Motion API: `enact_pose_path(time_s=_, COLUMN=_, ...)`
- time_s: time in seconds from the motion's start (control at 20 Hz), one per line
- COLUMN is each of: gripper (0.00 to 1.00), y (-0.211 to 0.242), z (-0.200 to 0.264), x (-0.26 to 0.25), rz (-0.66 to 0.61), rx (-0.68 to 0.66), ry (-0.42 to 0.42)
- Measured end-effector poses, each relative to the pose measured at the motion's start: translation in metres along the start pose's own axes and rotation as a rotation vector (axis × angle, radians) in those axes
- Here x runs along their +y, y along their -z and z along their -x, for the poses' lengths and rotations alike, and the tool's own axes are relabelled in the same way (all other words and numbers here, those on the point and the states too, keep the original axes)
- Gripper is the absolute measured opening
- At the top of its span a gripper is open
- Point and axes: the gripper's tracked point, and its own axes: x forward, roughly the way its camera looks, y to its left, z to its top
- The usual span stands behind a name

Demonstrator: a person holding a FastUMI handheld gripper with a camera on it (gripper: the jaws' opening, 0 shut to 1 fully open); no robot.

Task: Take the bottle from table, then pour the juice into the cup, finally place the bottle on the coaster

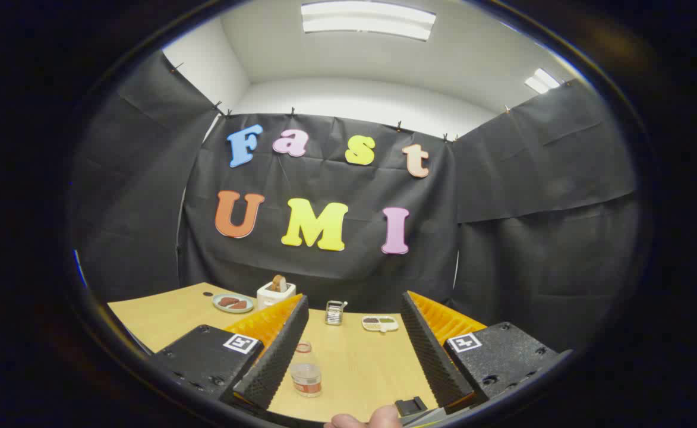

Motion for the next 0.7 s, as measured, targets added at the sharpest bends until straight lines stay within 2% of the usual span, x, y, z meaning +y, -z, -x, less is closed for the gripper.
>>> enact_pose_path(time_s=0.7, gripper=1.0, y=-0.0042, z=-0.0006, x=0.008, rz=-0.002, rx=0.0, ry=-0.009)
